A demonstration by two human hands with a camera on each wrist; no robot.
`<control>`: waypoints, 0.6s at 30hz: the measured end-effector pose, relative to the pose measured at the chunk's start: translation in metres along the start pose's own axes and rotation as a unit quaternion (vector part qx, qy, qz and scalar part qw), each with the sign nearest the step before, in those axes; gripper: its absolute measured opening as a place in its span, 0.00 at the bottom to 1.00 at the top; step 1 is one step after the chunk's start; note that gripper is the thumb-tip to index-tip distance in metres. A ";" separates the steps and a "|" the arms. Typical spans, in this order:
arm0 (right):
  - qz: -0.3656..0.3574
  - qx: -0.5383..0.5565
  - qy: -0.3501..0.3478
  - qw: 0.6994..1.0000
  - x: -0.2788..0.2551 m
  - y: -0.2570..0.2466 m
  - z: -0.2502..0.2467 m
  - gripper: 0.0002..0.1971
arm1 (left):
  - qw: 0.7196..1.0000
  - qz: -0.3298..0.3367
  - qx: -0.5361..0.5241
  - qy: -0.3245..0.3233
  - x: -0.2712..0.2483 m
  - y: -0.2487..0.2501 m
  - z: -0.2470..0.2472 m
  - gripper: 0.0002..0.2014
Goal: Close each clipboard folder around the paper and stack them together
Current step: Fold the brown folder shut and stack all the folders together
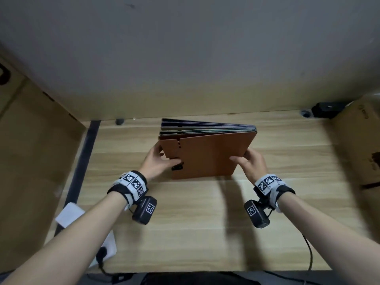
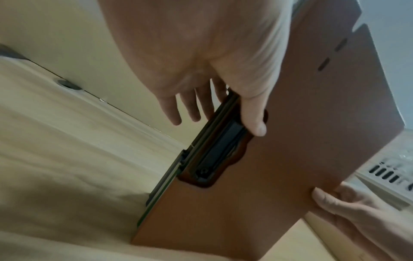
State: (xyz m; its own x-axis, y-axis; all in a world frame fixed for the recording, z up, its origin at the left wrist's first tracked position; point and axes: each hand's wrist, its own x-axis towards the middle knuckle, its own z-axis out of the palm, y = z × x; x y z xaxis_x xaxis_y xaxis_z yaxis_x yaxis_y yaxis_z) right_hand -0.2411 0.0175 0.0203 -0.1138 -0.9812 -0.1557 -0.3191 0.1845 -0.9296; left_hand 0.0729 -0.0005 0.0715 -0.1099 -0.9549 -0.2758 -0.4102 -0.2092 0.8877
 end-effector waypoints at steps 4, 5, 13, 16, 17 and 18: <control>0.016 0.023 0.039 0.999 0.011 -0.009 0.018 0.16 | 0.998 0.025 0.056 -0.004 0.026 -0.006 -0.014 0.24; 0.014 0.024 0.039 0.999 0.017 -0.011 0.025 0.17 | 0.996 0.035 0.079 -0.013 0.030 -0.007 -0.021 0.23; 0.055 0.013 -0.030 0.998 0.064 -0.013 0.135 0.17 | 0.996 -0.031 0.052 -0.058 0.053 -0.067 -0.107 0.29; 0.090 -0.017 -0.080 0.993 0.084 -0.012 0.194 0.17 | 0.995 -0.094 0.009 -0.026 0.061 -0.098 -0.147 0.27; 0.103 -0.023 -0.092 0.990 0.091 -0.011 0.214 0.17 | 0.994 -0.106 -0.002 -0.010 0.066 -0.108 -0.161 0.23; 0.114 -0.030 -0.104 0.988 0.098 -0.011 0.234 0.17 | 0.993 -0.116 -0.010 0.003 0.071 -0.119 -0.174 0.19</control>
State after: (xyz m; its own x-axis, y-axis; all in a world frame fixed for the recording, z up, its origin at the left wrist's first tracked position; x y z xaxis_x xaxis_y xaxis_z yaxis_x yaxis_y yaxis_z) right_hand -0.0288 -0.0933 -0.0630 0.0057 -0.9030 -0.4297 -0.3632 0.3984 -0.8422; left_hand 0.2715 -0.0801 0.0102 -0.0084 -0.8823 -0.4706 -0.4063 -0.4270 0.8079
